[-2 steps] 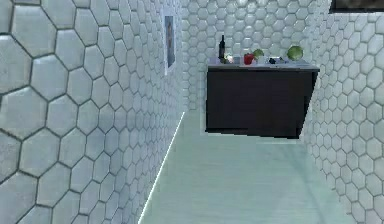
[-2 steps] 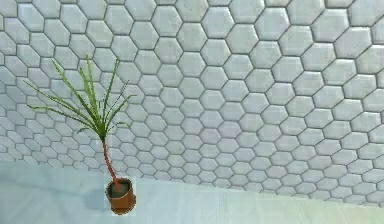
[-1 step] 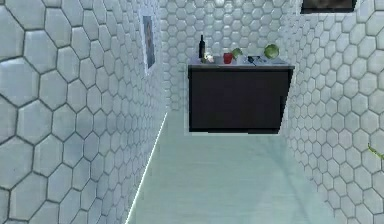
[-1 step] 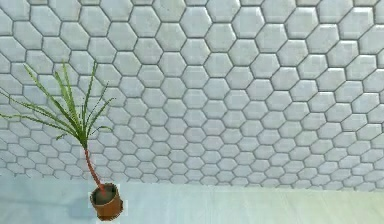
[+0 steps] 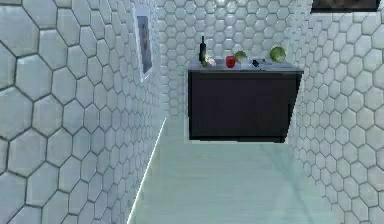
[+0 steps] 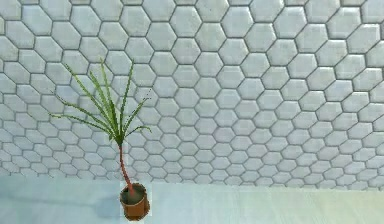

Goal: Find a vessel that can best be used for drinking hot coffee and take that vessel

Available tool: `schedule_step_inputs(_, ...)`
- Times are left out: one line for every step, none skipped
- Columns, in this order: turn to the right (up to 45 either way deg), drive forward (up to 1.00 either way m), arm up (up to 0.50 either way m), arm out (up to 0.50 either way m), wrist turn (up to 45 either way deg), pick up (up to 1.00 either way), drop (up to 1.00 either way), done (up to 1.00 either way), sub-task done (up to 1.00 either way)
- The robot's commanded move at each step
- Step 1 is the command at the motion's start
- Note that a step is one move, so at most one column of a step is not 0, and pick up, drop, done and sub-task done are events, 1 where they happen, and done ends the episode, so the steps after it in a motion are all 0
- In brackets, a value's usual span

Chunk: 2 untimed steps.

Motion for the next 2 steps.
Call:
schedule_step_inputs(21.0, 0.0, 0.0, 0.0, 0.0, 0.0, 0.0, 0.0, 0.0)
schedule_step_inputs(0.0, 0.75, 0.0, 0.0, 0.0, 0.0, 0.0, 0.0, 0.0)
